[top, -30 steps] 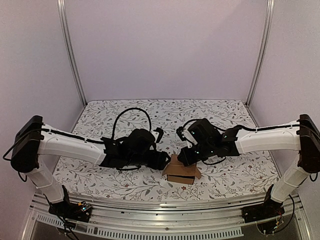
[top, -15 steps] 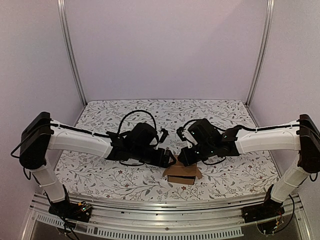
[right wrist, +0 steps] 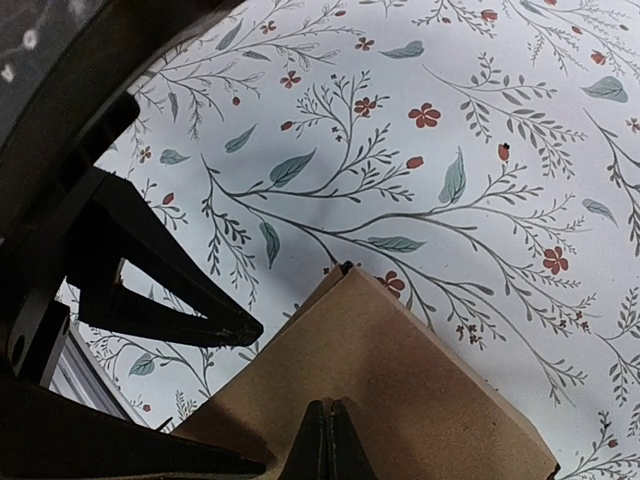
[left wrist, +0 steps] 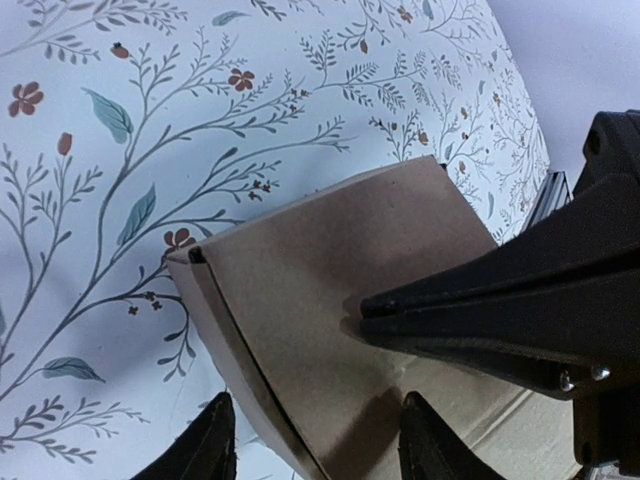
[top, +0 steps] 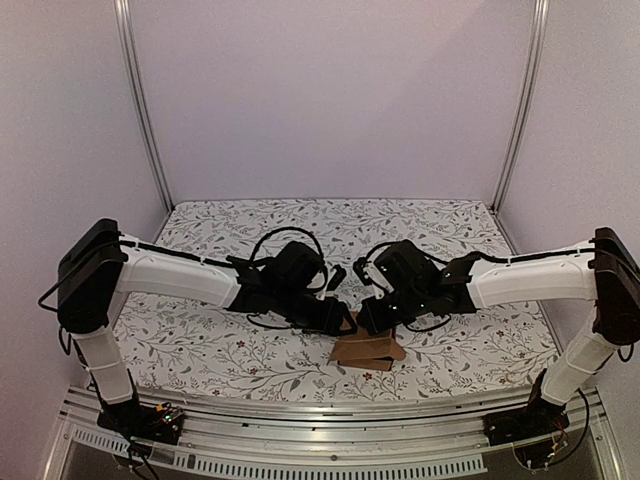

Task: Fold the paper box

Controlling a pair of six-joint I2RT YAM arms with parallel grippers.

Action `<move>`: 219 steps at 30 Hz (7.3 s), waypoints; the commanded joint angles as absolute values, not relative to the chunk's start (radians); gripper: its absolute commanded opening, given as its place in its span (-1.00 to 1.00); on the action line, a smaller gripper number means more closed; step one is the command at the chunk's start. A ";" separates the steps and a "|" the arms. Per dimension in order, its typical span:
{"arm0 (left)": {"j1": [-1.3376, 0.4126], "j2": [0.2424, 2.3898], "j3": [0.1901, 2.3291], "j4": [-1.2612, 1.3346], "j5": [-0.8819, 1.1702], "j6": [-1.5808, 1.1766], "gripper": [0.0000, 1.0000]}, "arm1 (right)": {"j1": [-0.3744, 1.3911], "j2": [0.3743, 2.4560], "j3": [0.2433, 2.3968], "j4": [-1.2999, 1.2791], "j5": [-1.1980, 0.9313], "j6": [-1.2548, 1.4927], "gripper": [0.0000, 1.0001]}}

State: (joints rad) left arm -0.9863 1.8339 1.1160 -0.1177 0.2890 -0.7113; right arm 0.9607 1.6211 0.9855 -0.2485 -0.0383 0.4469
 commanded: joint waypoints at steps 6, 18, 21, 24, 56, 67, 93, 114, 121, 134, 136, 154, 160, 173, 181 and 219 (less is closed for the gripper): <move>-0.976 1.884 1.106 -0.186 0.300 -0.716 0.01 | 0.957 1.559 0.979 -0.285 0.035 0.461 -0.81; -0.974 1.894 1.111 -0.181 0.311 -0.719 0.00 | 0.955 1.235 0.901 -0.463 0.219 0.467 -0.83; -0.974 1.894 1.111 -0.180 0.313 -0.717 0.00 | 0.954 1.156 0.834 -0.483 0.214 0.508 -0.94; -0.974 1.895 1.110 -0.178 0.317 -0.719 0.00 | 0.953 1.118 0.761 -0.474 0.184 0.562 -1.00; -0.976 1.896 1.106 -0.161 0.348 -0.727 0.00 | 0.961 1.370 0.619 0.035 -0.161 0.787 -1.00; -0.981 1.898 1.088 -0.147 0.351 -0.732 -0.08 | 0.969 1.387 0.630 -0.050 -0.081 0.778 -1.00; -0.980 1.906 1.083 -0.152 0.341 -0.737 -0.31 | 0.969 1.329 0.749 -0.264 0.083 0.682 -0.14; -0.955 1.707 0.910 -0.035 0.280 -0.791 0.36 | 0.969 1.485 0.657 -0.069 0.012 0.781 -0.60; -0.945 1.677 0.789 0.161 0.377 -0.872 0.57 | 0.968 1.510 0.653 -0.033 -0.020 0.792 -0.87; -0.944 1.687 0.621 0.503 0.380 -1.090 0.99 | 0.971 1.532 0.621 0.021 -0.027 0.806 -1.00; -0.943 1.698 0.601 0.577 0.385 -1.121 0.99 | 0.971 1.530 0.612 0.029 -0.028 0.807 -1.00; -0.945 1.735 0.578 0.588 0.383 -1.168 0.99 | 0.972 1.512 0.523 0.092 -0.008 0.869 -1.00; -0.946 1.749 0.588 0.586 0.392 -1.166 0.99 | 0.972 1.501 0.497 0.103 -0.006 0.880 -1.00; -0.946 1.834 0.628 0.724 0.430 -1.220 0.97 | 0.972 1.486 0.445 0.150 -0.007 0.910 -1.00; -0.946 1.847 0.636 0.768 0.445 -1.241 0.75 | 0.971 1.488 0.440 0.159 -0.007 0.909 -1.00; -0.766 1.599 0.579 0.728 0.816 -1.309 -0.10 | 0.972 1.050 0.683 -0.151 -0.061 0.296 0.46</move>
